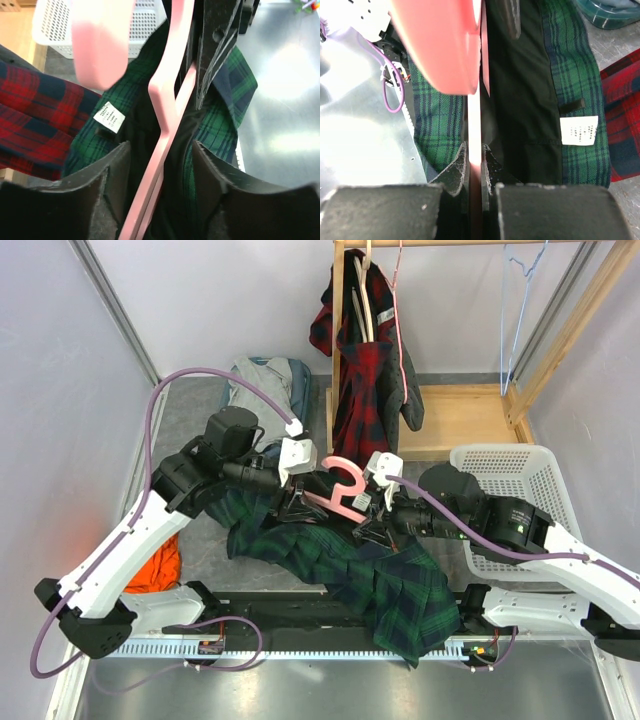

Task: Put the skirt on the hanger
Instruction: Adjust the hanger.

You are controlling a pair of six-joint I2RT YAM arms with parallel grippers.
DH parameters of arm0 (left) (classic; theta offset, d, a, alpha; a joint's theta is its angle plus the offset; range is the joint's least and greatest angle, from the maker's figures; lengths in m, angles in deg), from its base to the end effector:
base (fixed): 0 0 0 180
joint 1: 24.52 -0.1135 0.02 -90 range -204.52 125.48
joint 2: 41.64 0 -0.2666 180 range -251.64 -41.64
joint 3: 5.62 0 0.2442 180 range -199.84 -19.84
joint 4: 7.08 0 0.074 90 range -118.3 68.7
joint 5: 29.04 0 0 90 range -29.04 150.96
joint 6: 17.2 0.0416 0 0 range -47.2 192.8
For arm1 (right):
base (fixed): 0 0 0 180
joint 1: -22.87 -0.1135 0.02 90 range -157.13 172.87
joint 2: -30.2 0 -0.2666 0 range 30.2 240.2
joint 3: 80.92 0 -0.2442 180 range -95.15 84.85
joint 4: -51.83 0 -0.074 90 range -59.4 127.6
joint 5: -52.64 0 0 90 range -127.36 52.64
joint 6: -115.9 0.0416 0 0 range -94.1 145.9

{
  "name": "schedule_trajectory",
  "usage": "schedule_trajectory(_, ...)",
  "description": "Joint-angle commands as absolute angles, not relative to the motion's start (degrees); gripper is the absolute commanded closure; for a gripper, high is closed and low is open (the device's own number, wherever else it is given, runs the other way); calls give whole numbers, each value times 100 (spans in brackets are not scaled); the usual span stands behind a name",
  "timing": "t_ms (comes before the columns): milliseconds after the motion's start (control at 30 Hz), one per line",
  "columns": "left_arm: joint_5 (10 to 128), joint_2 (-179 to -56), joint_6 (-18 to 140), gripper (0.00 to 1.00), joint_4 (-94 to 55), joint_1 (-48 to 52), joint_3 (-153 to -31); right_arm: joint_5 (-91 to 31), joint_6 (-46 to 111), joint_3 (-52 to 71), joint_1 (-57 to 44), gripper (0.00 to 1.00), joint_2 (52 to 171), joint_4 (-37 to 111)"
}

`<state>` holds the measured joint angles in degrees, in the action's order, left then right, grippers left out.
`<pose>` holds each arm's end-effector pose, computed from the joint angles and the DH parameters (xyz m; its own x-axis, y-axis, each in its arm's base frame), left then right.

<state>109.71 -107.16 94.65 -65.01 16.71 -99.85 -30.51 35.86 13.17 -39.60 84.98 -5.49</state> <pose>0.1390 -0.1634 0.4239 0.0046 0.3222 -0.9467 0.9980 -0.0609 -0.0158 0.0782 0.1608 0.4067 -0.3618 -0.3225 -0.8747 -0.8806 0.4262 0.2071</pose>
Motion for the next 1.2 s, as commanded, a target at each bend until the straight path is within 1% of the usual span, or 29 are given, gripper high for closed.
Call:
schedule_trajectory(0, 11317, -10782, 9794, 48, -6779, 1678, -9894, -2936, 3487, 839, -3970, 100, 8337, 95)
schedule_trajectory(67, 11282, -10800, 9794, 57, -6789, 1687, -9894, -2875, 3478, 804, -3970, 100, 8346, 95)
schedule_trajectory(100, 11282, -10809, 9794, 68, -6780, 1687, -9903, -2849, 3478, 786, -3970, 100, 8364, 104)
schedule_trajectory(167, 11273, -10818, 9785, 82, -6789, 1687, -9921, -2804, 3495, 786, -3970, 100, 8364, 113)
schedule_trajectory(200, 11264, -10818, 9794, 93, -6797, 1687, -9929, -2839, 3504, 786, -3970, 100, 8355, 121)
schedule_trajectory(233, 11273, -10818, 9785, 98, -6789, 1696, -9921, -2857, 3521, 786, -3970, 100, 8346, 130)
schedule_trajectory(333, 11107, -10818, 9680, 98, -6728, 1696, -9956, -2988, 3592, 751, -3962, 100, 8329, 183)
schedule_trajectory(433, 10685, -10774, 9311, 98, -6508, 1696, -9930, -3401, 3671, 681, -3962, 100, 8320, 192)
schedule_trajectory(500, 10605, -10704, 9258, 98, -6464, 1705, -9886, -3647, 3671, 672, -3970, 98, 8302, 235)
schedule_trajectory(533, 10596, -10669, 9240, 98, -6437, 1713, -9807, -3700, 3680, 672, -3970, 94, 8311, 253)
schedule_trajectory(567, 10535, -10625, 9231, 98, -6402, 1722, -9772, -3701, 3680, 672, -3962, 87, 8302, 271)
schedule_trajectory(600, 10500, -10555, 9179, 98, -6376, 1731, -9745, -3918, 3680, 672, -3970, 67, 8302, 306)
schedule_trajectory(633, 10439, -10537, 9152, 98, -6367, 1731, -9710, -3990, 3689, 663, -3962, 60, 8302, 315)
schedule_trajectory(667, 10342, -10502, 9135, 98, -6367, 1731, -9710, -4069, 3697, 646, -3970, 57, 8302, 315)
schedule_trajectory(700, 10272, -10493, 9100, 98, -6375, 1722, -9710, -4218, 3697, 611, -3970, 50, 8302, 323)
schedule_trajectory(800, 9973, -10422, 8986, 98, -6306, 1731, -9710, -4404, 3689, 471, -3970, 42, 8267, 306)
schedule_trajectory(900, 9543, -10317, 8819, 98, -6130, 1731, -9640, -4693, 3680, 321, -3979, 40, 8171, 262)
schedule_trajectory(1033, 9348, -10159, 8704, 98, -6059, 1731, -9552, -5571, 3776, 84, -3962, 39, 8047, 174)
schedule_trajectory(1067, 9383, -10089, 8695, 98, -6050, 1731, -9534, -6034, 3803, 14, -3970, 39, 8073, 165)
schedule_trajectory(1133, 9427, -10027, 8686, 98, -6059, 1731, -9508, -6476, 3829, -223, -3970, 39, 8170, 148)
schedule_trajectory(1167, 9488, -10001, 8678, 98, -6077, 1731, -9499, -7000, 3838, -338, -3962, 40, 8379, 113)
